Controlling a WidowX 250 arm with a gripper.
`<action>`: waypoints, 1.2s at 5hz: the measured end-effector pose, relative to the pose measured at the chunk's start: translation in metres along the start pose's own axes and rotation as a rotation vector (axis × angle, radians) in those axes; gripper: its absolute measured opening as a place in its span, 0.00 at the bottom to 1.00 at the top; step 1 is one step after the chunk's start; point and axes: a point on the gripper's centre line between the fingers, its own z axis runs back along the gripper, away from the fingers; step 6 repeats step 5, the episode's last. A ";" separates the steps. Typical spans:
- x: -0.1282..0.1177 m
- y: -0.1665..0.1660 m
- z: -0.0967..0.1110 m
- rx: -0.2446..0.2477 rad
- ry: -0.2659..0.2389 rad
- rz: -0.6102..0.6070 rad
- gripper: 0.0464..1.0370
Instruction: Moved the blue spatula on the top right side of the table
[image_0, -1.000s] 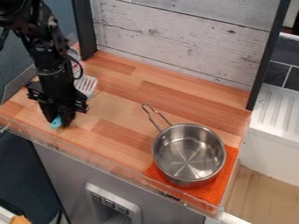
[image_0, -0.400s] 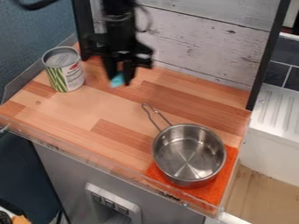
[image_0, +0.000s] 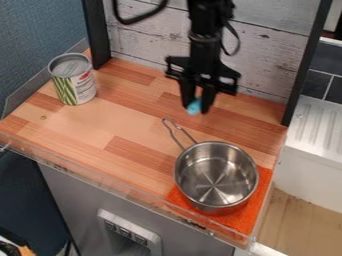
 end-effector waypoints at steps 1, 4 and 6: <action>-0.005 -0.011 -0.014 0.000 0.040 0.000 0.36; -0.007 -0.019 0.001 0.031 -0.009 -0.026 0.97; -0.009 -0.019 0.025 0.035 -0.046 -0.034 0.96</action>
